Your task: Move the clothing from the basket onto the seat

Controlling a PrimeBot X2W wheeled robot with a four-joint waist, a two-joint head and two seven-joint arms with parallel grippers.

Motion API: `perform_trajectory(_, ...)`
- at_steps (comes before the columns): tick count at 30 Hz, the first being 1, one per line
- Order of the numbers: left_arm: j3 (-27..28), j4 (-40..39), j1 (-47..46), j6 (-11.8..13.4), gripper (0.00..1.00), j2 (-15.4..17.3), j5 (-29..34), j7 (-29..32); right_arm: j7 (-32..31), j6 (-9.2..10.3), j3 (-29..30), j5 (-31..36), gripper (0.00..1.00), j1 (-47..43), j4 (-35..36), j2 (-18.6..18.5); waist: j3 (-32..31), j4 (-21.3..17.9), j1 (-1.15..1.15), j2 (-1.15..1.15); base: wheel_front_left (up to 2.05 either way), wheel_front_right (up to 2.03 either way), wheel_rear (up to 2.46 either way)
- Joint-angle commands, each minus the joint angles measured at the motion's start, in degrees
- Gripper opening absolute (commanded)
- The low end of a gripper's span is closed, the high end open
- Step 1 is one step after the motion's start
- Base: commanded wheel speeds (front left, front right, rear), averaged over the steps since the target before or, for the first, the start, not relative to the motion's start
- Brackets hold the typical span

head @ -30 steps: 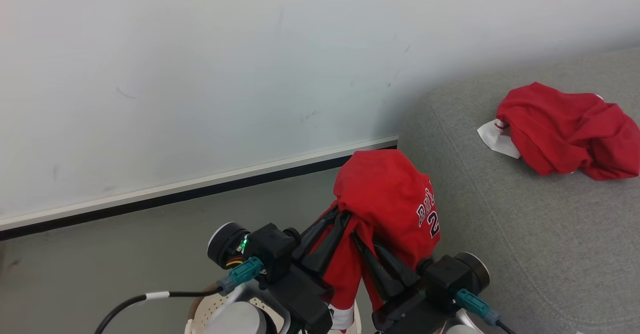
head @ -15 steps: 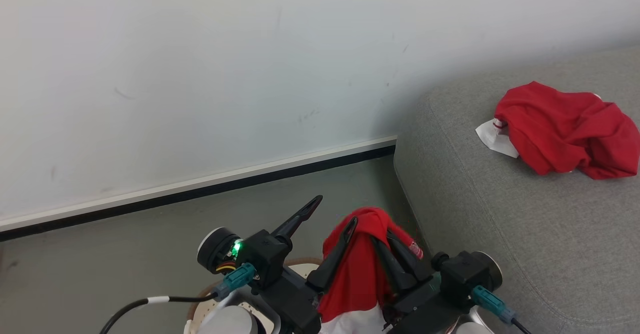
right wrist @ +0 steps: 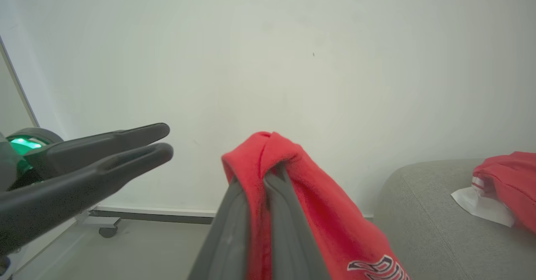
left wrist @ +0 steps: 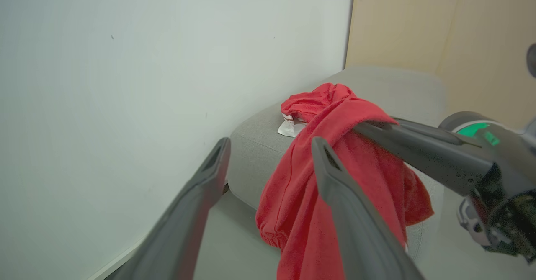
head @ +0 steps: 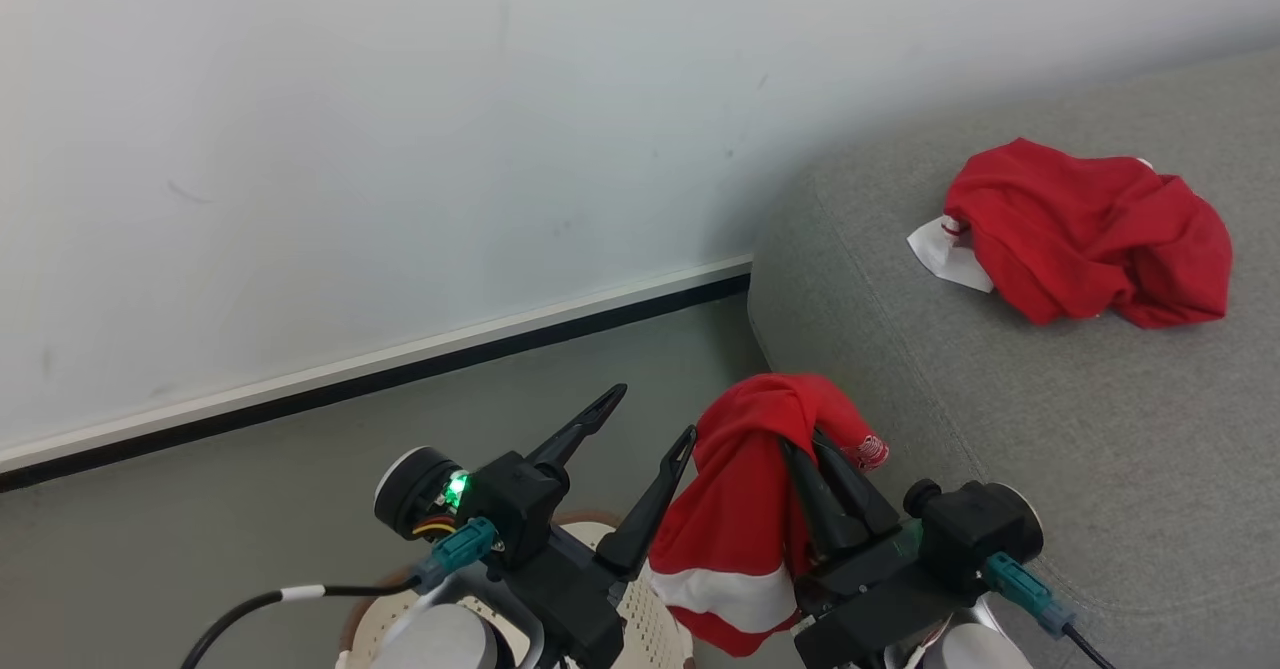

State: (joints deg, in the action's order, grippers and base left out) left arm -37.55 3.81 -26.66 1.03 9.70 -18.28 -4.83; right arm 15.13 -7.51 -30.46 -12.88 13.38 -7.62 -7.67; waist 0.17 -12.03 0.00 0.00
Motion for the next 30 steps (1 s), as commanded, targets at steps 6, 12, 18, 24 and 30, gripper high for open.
perform_trajectory(6, -0.5, -0.7, -1.6, -0.3, 1.0, 0.7, 0.0, 0.6, 0.0, 0.04, 3.0, 1.2, 0.0, -0.2, 2.4, 0.2, 2.6, -7.1, 0.0, 0.0, 0.0, 0.0, 0.0)
perform_trajectory(12, -0.9, -1.1, -3.1, -0.5, 1.0, 1.6, 1.0, 1.2, 0.0, 0.04, 4.7, 1.7, 0.0, 0.3, 4.2, 0.7, 5.4, -14.1, 0.0, 0.0, 0.0, 0.0, 0.0)
perform_trajectory(18, -1.6, -0.9, -4.1, -1.2, 1.0, 1.6, 0.7, 1.8, 0.0, 0.04, 6.2, 2.0, 0.0, 0.1, 5.1, 1.4, 7.3, -18.4, 0.0, 0.0, 0.0, 0.0, 0.0)
perform_trajectory(24, -4.1, 1.8, -7.3, -4.0, 1.0, -0.1, 0.3, 1.1, 0.0, 0.04, 10.8, 4.0, 0.0, -2.5, 8.1, 2.4, 9.5, -19.3, 0.0, 0.0, 0.0, 0.0, 0.0)
perform_trajectory(30, -5.6, 4.4, -9.4, -5.4, 1.0, -1.3, 0.0, 0.0, 0.0, 0.04, 13.2, 5.4, 0.0, -4.1, 10.1, 3.2, 10.8, -19.7, 0.0, 0.0, 0.0, 0.0, 0.0)
